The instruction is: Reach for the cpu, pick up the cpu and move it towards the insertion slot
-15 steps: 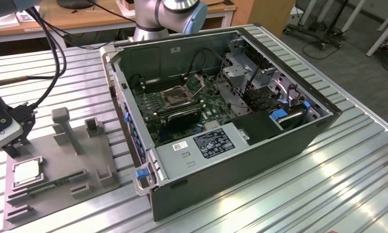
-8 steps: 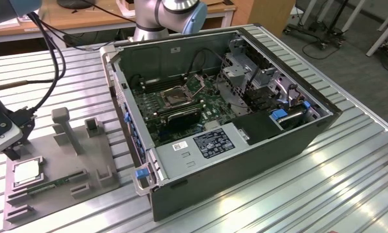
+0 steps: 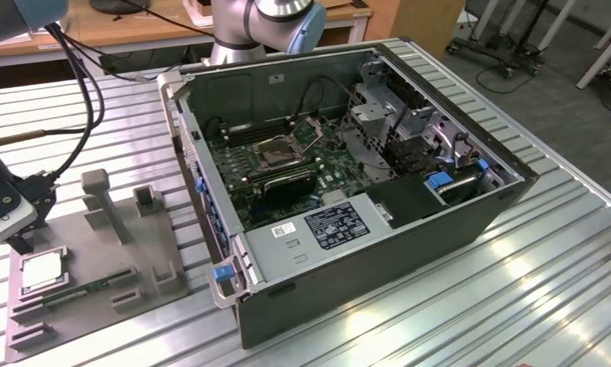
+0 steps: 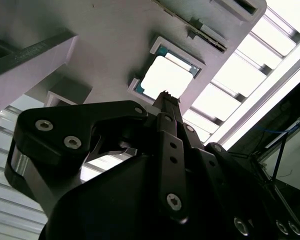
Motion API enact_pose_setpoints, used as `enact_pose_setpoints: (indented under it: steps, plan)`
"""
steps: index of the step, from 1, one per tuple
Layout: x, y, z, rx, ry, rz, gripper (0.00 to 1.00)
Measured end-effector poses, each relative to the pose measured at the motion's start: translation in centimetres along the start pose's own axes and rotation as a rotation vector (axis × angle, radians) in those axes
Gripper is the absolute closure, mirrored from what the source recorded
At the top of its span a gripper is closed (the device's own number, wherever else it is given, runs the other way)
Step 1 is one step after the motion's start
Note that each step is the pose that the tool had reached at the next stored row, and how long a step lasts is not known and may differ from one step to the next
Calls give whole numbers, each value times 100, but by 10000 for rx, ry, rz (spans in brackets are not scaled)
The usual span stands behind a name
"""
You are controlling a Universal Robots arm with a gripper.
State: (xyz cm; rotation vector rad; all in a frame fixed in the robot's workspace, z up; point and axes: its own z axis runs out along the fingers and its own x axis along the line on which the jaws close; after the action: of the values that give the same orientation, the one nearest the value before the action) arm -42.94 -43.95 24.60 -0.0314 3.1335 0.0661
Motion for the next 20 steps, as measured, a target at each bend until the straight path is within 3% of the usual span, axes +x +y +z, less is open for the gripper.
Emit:
enact_pose_setpoints:
  steps: [11, 20]
  plan:
    - [3, -2, 49, -1, -1, 0, 89]
    - [51, -4, 118, -1, -2, -1, 89]
